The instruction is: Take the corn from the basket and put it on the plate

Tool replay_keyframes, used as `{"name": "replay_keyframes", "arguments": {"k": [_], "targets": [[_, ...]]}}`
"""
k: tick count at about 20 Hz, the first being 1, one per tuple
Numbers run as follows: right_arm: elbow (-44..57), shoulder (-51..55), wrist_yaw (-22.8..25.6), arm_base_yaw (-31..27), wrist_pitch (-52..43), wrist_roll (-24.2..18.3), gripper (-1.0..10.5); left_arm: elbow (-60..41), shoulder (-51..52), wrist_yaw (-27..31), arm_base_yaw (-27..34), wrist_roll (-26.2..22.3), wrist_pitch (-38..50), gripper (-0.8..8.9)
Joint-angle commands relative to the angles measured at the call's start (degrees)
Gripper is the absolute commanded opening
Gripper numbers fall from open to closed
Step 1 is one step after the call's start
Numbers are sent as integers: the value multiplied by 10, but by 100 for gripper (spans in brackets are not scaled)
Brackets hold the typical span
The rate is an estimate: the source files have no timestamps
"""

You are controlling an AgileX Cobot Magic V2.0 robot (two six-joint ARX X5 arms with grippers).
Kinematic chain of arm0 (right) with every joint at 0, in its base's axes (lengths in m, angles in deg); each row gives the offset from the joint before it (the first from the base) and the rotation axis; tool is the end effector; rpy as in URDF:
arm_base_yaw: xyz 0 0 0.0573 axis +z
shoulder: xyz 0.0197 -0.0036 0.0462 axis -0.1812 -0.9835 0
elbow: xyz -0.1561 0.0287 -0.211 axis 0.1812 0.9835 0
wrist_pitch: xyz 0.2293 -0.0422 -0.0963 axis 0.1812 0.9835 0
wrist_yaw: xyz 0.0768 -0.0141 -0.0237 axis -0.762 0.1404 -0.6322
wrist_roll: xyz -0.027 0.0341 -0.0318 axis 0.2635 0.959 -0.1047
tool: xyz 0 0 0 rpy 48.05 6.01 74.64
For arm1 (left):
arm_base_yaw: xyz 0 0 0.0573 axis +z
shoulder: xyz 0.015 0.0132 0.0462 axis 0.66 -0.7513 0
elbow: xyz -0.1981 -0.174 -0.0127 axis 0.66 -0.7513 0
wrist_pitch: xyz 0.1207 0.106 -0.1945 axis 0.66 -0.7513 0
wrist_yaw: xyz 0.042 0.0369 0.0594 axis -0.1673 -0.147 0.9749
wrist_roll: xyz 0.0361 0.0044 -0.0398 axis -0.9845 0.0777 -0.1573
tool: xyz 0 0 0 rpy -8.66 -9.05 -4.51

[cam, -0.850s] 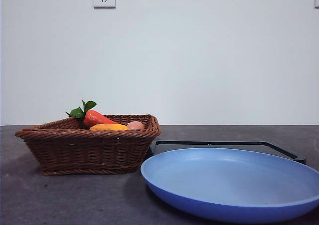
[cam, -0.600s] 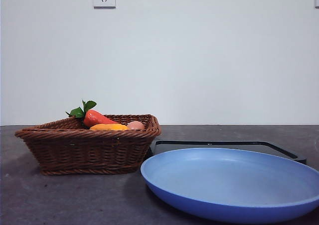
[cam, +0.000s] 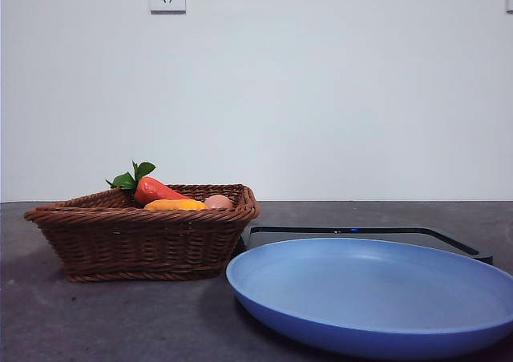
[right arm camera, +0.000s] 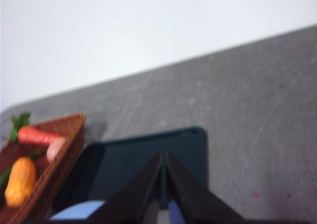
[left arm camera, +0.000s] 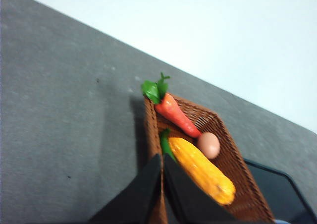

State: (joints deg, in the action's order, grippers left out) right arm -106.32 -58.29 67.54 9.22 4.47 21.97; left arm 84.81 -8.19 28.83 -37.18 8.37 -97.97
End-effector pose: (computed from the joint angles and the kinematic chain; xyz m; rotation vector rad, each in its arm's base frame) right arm 0.0797 0.0057 0.2246 0.3556 0.1641 0.2115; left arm 0.0784 -0.0025 0.2256 -0.4813 0.1919 -0.1744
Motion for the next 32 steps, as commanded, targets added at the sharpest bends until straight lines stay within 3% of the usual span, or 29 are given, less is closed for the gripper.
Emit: {"name": "replay_keyframes", "arguments": {"k": [1,15,24,26,28,29,32], "targets": [[-47,-33,-15,0,32,-38,2,46,-29,-22,2,-30,-20,7],[-252,-249,-117,3,278,-216,2,195,-206,-167,-5,-154,-188,6],[-264,-315,-123,38,289,-216,2,201,-227,-172,-19,-162,-204,29],[-264,-323,-123,38,289,-214,65,201,-227,-172,-19,-161,-200,152],[-264,-335,-123,38,282,-195,234,201,-227,-172,-19,-161,-200,321],[-264,-342,-123,38,275,-184,283,201,-227,-172,-19,-161,-199,358],[-265,-379,-126,38,255,-172,286,201,-227,-172,-19,-161,-198,365]]}}
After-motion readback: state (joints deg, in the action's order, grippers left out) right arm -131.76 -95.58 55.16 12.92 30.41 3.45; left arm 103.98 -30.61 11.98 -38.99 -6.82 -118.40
